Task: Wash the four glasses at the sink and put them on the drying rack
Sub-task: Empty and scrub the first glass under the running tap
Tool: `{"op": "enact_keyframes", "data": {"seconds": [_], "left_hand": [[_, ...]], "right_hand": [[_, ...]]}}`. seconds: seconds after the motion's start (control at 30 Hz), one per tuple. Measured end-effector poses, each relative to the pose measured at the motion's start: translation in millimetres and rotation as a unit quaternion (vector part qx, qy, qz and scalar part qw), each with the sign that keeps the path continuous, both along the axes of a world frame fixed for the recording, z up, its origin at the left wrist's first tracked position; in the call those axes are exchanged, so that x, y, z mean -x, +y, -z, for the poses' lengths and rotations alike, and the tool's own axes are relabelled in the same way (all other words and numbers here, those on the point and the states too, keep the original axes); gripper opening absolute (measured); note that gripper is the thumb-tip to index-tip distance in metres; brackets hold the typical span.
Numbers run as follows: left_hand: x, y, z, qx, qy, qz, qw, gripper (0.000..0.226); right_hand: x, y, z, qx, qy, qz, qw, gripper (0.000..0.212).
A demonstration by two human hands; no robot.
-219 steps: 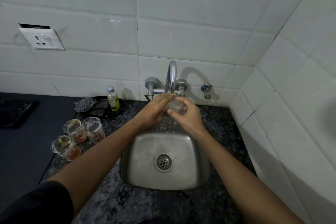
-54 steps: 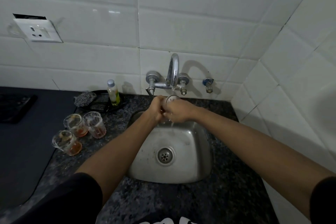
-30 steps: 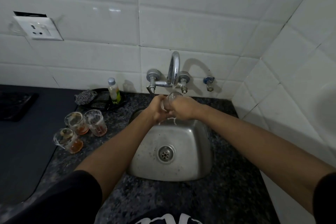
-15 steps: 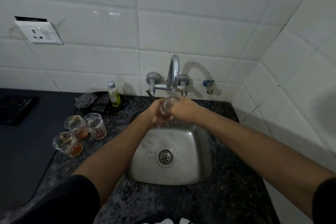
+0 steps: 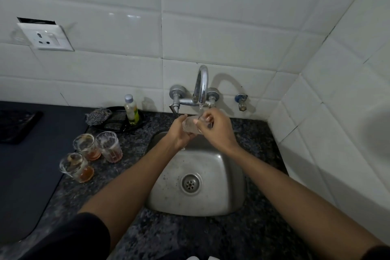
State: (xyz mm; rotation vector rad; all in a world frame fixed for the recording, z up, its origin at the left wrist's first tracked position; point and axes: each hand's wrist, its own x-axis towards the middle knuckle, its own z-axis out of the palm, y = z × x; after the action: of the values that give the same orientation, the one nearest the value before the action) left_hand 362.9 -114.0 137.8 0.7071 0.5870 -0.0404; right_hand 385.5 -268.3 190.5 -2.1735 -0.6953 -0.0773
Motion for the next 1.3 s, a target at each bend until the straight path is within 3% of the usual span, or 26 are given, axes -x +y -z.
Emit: {"op": "enact_keyframes", "data": {"seconds": [0.1,0.2,0.3,0.4,0.57,0.67,0.8,0.93,1.07,1.3], "left_hand": [[3.7,5.2,9.4,-0.036,0.002,-0.001,0.999,0.053],[6.0,8.7,13.6,-0.065,0.013,-0.006,0.998,0.059],[4.3,9.6,9.6,-0.123,0.017,-0.017,0.992,0.043],[0.8,6.5,8.6,-0.179,-0.001,-0.02,0.984,0.04],[0.7,6.2,7.4,-0.215,-0.025,-0.028,0.976,0.049],[2.2,9.5,7.6,-0.198,-0.019,-0.061,0.978,0.041],[-4.3,25.1,19.8,-0.285,0.071,-0.151,0.944,0.033],[-19.3,39.9,20.3,-0.421,0.11,-0.092,0.896,0.039],[-31.9,44.3,2.8,-0.553,0.095,-0.062,0.825,0.022],[-31.7,42.0,4.6,-0.682,0.087,-0.023,0.726,0.02]], "right_hand": [[-1.9,-0.1,6.9,0.03,0.079,0.027,0.996,0.058],[-1.9,4.4,6.2,0.094,0.235,-0.014,0.967,0.054],[0.9,7.4,8.4,0.15,0.258,-0.036,0.954,0.04],[7.0,14.3,12.4,0.132,0.287,-0.035,0.948,0.036],[7.1,24.9,32.2,0.072,0.321,-0.004,0.944,0.059],[9.8,25.3,36.5,0.036,0.325,0.017,0.945,0.056],[11.3,22.8,42.6,0.007,0.305,0.018,0.952,0.059],[9.0,20.8,44.6,-0.001,0.281,0.003,0.96,0.06],[6.6,17.7,42.8,-0.012,0.262,-0.015,0.965,0.057],[4.9,14.3,38.7,-0.029,0.203,-0.018,0.979,0.057]]}}
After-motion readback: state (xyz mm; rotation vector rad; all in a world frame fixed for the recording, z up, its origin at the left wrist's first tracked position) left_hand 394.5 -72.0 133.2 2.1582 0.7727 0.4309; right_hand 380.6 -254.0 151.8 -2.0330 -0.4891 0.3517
